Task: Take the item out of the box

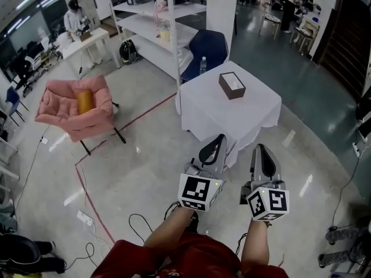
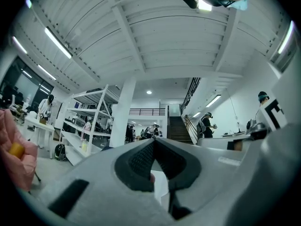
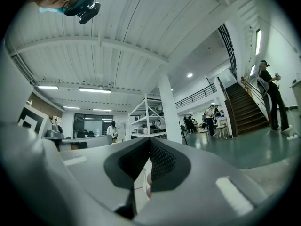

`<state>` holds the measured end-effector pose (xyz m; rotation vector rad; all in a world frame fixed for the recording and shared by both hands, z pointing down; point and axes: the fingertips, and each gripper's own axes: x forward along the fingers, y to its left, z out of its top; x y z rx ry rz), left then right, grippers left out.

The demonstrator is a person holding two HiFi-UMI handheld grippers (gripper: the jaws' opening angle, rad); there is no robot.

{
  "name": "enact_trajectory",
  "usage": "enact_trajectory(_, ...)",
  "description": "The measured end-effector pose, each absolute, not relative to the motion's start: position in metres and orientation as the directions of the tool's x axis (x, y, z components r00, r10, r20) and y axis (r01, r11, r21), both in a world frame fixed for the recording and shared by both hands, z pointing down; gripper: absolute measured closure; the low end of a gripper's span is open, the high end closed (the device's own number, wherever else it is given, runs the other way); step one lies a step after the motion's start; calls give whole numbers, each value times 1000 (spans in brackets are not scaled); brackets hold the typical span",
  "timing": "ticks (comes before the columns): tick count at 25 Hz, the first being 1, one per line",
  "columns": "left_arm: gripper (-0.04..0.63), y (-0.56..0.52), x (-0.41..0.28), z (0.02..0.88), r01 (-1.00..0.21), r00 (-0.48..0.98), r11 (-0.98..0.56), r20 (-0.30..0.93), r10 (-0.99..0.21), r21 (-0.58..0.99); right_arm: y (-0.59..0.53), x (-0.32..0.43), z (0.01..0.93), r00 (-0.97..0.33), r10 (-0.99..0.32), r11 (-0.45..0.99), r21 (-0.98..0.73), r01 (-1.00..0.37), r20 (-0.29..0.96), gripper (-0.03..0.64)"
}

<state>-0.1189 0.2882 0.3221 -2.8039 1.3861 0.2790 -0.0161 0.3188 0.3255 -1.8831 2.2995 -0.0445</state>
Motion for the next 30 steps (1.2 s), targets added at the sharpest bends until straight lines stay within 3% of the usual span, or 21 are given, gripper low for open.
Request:
enact_trajectory(18, 597, 94, -164, 302, -791, 589, -607, -171, -790, 81, 124, -60, 305, -177, -978, 186, -75, -980, -112, 617)
enact_trajectory(30, 597, 42, -172, 303, -785, 598, -616, -182, -780, 60, 73, -68, 310, -166, -981, 171, -50, -984, -102, 617)
